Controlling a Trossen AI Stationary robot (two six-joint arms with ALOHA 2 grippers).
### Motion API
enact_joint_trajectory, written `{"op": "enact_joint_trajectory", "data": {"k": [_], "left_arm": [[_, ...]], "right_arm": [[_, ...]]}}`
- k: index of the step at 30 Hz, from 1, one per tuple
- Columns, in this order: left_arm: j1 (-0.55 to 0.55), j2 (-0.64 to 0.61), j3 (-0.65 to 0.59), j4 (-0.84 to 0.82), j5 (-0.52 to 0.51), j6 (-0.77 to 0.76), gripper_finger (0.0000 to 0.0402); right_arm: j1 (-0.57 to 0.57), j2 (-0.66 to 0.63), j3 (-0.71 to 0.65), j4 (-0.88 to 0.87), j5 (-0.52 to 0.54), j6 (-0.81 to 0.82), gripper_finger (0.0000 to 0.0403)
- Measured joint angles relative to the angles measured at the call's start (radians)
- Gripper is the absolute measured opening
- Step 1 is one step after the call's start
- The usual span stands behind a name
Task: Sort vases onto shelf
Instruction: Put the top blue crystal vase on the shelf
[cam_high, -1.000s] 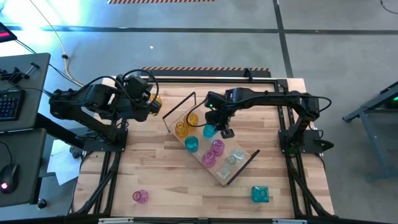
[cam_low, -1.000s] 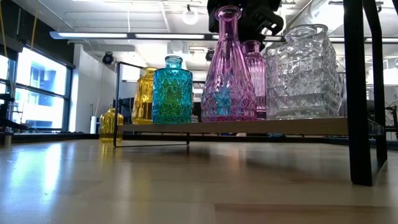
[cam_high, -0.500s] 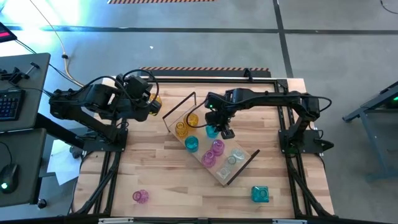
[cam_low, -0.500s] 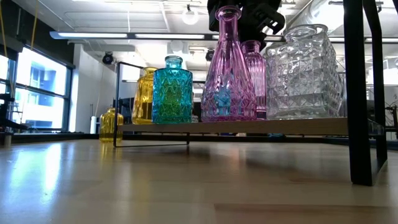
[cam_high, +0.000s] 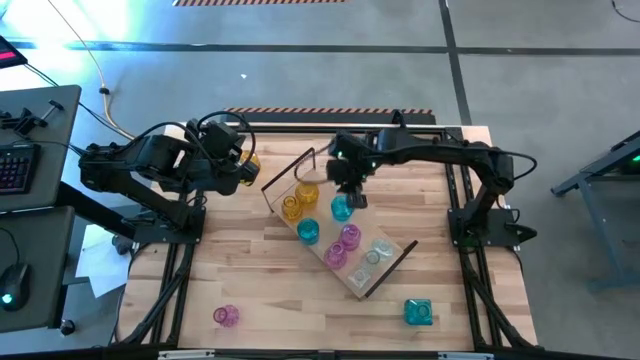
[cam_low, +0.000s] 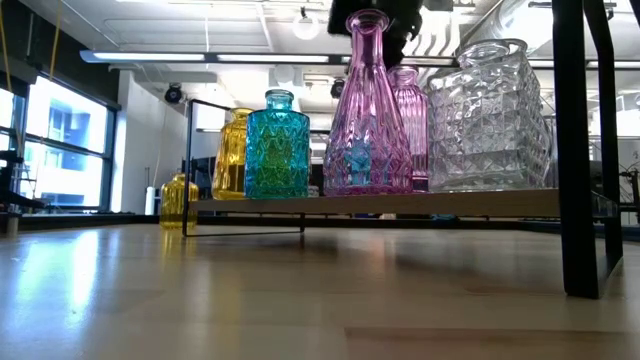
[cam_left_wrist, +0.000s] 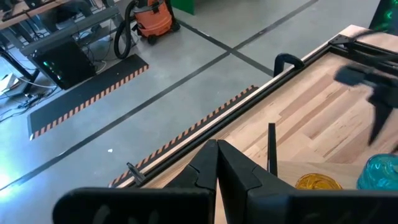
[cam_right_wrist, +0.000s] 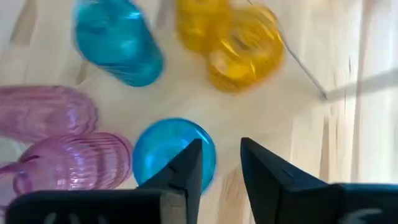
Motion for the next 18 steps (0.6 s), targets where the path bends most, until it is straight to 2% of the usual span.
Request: {"op": "enact_joint_trajectory", "data": {"k": [7, 13, 18], "left_arm": [[-0.001, 0.000, 0.000, 0.000, 0.001, 0.000, 0.0000], [-0.001, 0.000, 0.001, -0.020, 0.011, -0.030, 0.0000], [-0.001, 0.000, 0.001, -0.103, 0.011, -0.123, 0.0000]], "right_arm": [[-0.116, 0.010, 0.000, -0.074, -0.044, 0.228, 0.0007], [-0.160, 0.005, -0.037, -0.132, -0.004, 0.353, 0.0003], [-0.172, -0.046, -0.245, -0.066, -0.046, 0.440, 0.0001]]}}
